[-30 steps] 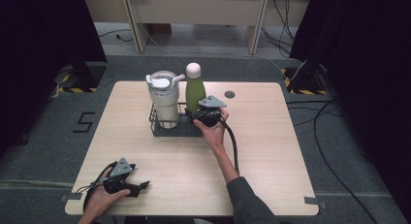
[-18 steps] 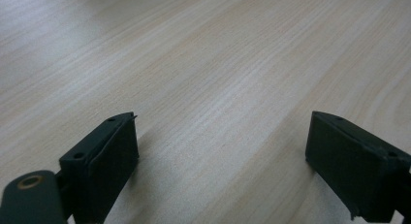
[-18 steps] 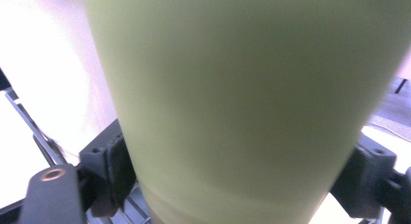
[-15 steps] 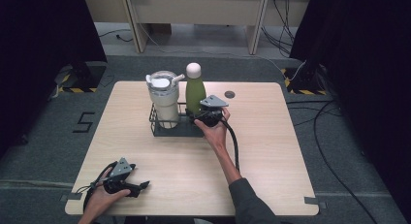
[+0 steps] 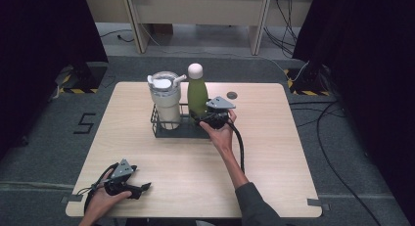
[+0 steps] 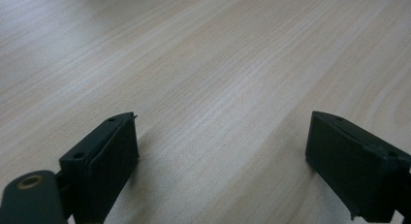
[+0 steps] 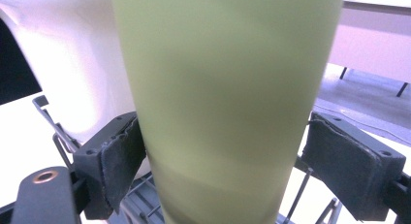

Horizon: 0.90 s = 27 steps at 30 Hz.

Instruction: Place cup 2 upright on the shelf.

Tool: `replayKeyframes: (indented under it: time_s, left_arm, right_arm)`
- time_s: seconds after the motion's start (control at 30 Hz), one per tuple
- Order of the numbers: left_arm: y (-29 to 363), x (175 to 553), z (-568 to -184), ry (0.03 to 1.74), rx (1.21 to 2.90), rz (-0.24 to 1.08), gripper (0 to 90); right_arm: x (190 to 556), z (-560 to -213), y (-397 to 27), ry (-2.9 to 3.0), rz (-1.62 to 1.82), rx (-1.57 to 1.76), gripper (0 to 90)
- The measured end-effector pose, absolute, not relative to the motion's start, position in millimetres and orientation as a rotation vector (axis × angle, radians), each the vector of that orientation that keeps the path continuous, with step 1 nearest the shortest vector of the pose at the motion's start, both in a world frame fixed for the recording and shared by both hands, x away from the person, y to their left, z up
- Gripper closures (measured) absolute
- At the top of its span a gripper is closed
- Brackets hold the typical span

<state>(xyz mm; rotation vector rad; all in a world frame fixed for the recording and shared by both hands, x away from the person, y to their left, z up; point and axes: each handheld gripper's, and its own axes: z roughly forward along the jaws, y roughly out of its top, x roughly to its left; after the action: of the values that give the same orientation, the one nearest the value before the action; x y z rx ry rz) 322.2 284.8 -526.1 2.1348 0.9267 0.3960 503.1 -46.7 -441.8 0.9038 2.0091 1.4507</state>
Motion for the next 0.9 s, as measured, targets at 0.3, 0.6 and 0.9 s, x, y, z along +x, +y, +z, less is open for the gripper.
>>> replayKeyframes:
  time_s: [0.3,0.6,0.9]
  left_arm:
    - [285,322,-526,0.927,2.135,0.396,10.8]
    - [285,322,-526,0.927,2.135,0.396,10.8]
    - [285,322,-526,0.927,2.135,0.395,10.8]
  right_arm:
    - [495,-435,-56,2.007,1.464,0.89,15.2]
    - [490,-433,-59,2.012,1.468,0.881,15.2]
    - [486,-431,-62,2.01,1.476,0.878,15.2]
